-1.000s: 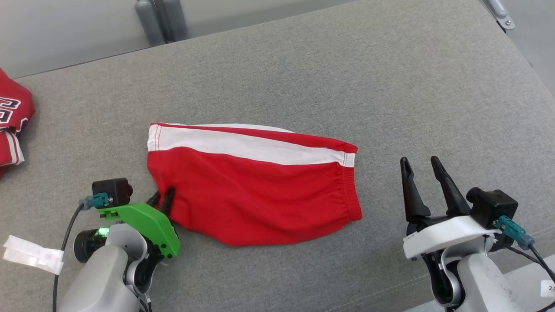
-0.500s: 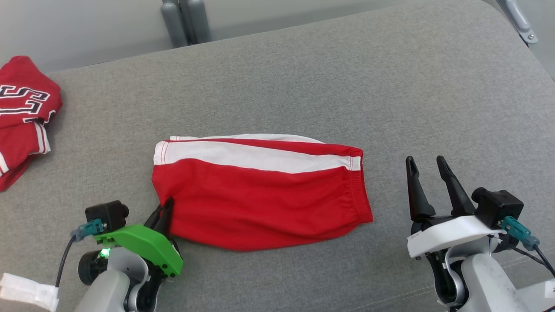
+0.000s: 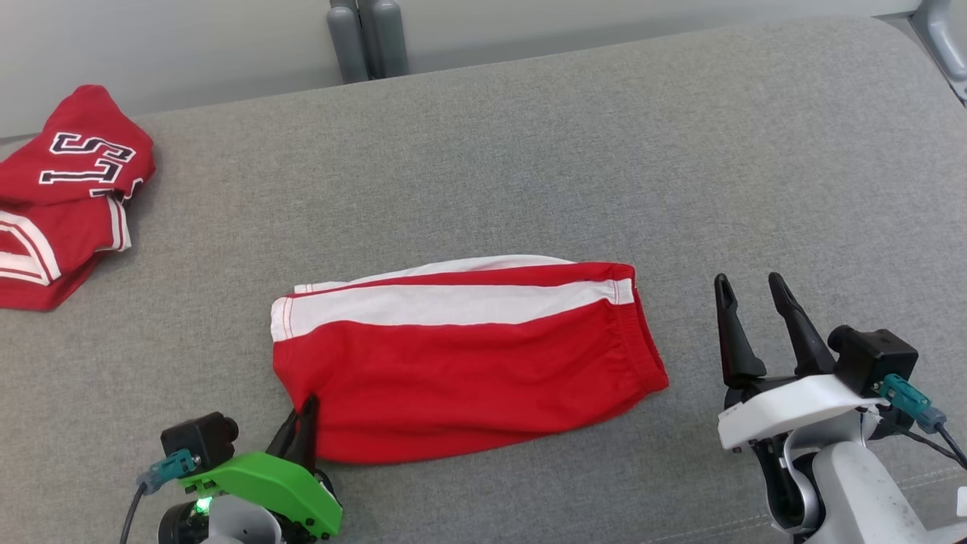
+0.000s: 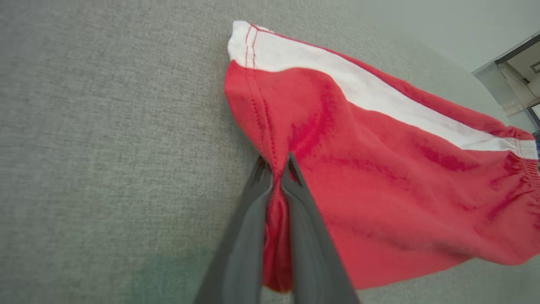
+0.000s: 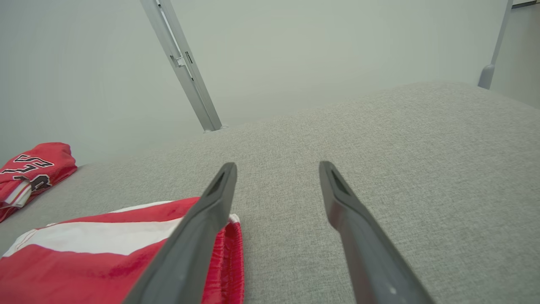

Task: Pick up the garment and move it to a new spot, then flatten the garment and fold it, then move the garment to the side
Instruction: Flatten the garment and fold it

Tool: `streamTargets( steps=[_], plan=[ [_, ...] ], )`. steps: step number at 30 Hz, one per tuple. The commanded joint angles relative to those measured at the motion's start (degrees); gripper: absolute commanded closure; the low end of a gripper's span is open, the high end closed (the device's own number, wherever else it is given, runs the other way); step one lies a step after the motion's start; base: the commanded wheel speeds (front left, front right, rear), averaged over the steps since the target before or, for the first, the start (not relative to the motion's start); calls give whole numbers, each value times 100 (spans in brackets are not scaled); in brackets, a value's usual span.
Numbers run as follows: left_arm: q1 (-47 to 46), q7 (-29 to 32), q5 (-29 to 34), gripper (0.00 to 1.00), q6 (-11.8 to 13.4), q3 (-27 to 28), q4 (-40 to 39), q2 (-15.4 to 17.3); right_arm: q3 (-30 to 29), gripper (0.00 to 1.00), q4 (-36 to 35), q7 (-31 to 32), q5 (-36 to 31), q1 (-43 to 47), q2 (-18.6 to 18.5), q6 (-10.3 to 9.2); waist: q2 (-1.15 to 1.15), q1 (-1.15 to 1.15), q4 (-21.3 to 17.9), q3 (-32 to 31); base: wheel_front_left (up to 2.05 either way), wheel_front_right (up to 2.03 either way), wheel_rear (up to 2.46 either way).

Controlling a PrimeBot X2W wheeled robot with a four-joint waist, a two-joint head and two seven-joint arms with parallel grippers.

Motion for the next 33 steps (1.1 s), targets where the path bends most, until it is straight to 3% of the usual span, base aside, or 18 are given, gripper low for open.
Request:
streamTargets(
  steps=[1,2,11,22,33],
  plan=[
    [81,-61,23,51,61,11,-40,26,-10,0,-11,25,-51,21,-32,-2,0,0,12,-23,0,0,0],
    [102,-100,43,0,65,5,-67,23,-13,0,-15,38,-55,29,-39,-2,0,0,18,-37,0,0,0],
    [75,-956,484,0,36,57,-313,107,-119,0,-140,244,-136,189,-168,-2,0,0,182,-258,0,0,0],
    [232,-1285,1094,0,242,234,-597,-83,297,0,-258,1104,-17,301,-449,-2,0,0,523,-518,0,0,0],
    [296,-1292,1487,0,43,425,-764,-506,788,0,837,1870,468,-202,-723,-2,0,0,891,-309,0,0,0]
  ],
)
